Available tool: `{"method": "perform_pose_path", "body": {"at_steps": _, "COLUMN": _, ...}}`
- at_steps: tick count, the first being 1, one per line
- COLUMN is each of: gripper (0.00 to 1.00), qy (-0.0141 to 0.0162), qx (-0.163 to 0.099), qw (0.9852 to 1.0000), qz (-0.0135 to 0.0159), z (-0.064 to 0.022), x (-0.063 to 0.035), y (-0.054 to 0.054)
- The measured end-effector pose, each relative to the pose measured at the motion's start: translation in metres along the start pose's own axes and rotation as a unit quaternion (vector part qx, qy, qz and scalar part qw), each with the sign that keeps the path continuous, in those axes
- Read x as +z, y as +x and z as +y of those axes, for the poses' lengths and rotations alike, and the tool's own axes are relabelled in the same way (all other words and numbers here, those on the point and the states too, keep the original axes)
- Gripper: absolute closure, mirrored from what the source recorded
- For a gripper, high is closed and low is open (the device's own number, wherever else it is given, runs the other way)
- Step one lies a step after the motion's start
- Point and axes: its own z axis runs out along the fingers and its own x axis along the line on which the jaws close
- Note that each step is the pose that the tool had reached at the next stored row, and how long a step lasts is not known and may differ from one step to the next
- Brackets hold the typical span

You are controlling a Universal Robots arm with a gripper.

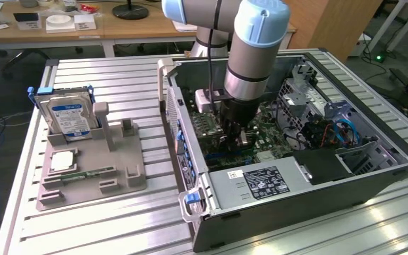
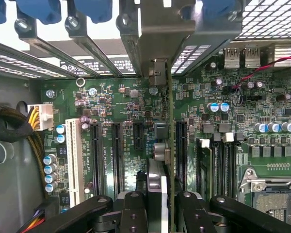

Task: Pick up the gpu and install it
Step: 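Insert the gpu into the slot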

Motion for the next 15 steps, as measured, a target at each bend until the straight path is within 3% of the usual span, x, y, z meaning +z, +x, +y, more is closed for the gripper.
{"method": "perform_pose_path", "body": {"at_steps": 15, "gripper": 0.72, "qy": 0.0001, "qx": 0.000, "qw": 1.0000, "qz": -0.0001, "z": 0.0000, "x": 0.0009, "y": 0.0000}}
